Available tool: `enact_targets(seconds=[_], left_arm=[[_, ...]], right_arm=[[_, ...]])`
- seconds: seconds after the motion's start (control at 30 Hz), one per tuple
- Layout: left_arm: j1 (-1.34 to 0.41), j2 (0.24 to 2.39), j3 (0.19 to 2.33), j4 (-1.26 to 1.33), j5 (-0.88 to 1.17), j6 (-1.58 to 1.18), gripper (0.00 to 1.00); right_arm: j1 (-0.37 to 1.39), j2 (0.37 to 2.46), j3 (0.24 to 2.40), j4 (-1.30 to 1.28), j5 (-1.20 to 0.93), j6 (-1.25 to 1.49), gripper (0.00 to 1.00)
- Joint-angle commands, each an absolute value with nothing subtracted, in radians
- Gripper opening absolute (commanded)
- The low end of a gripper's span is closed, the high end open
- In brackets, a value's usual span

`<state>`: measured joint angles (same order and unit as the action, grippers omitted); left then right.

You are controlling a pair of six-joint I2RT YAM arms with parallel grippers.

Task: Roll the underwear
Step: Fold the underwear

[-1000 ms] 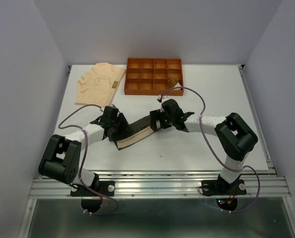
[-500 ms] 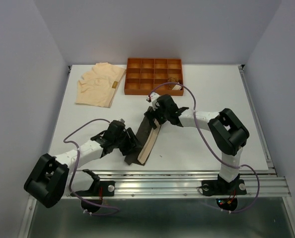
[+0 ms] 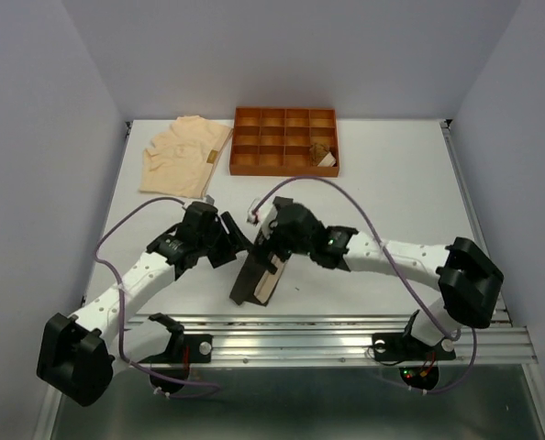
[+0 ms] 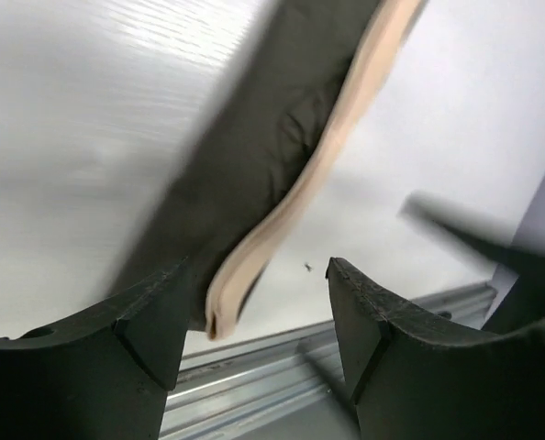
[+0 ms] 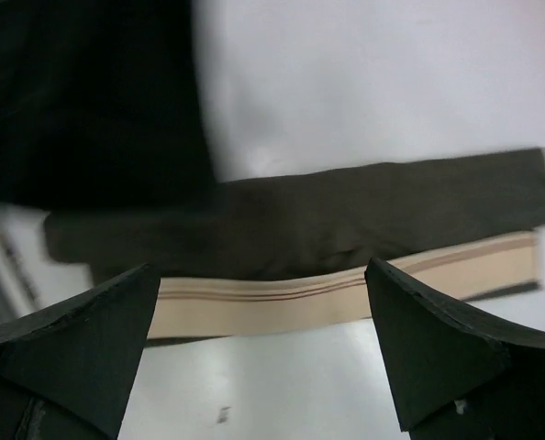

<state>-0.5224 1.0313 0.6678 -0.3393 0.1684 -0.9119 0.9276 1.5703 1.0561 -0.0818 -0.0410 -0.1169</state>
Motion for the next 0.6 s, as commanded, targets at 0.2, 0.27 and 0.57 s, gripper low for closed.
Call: enact_targets(seconds=[0.2,0.27,0.57], left_arm=[[-0.253,1.028,0.658,-0.457,0.175,-0.766,0.71],[-0.235,1.028,0.641,-0.445,0.193,-0.759,0.70],[-0.209,1.035,0.591,-0.425,0.224,-0.755,0.69]], right_arm=[[1.345,1.598,0.957,-0.178,0.297,0.049,1.00],[1.370,1.632,0.963,-0.179,0.334,0.057,1.00],[1.381,1.723,0.963,-0.097,0.426,0.014,0.94]])
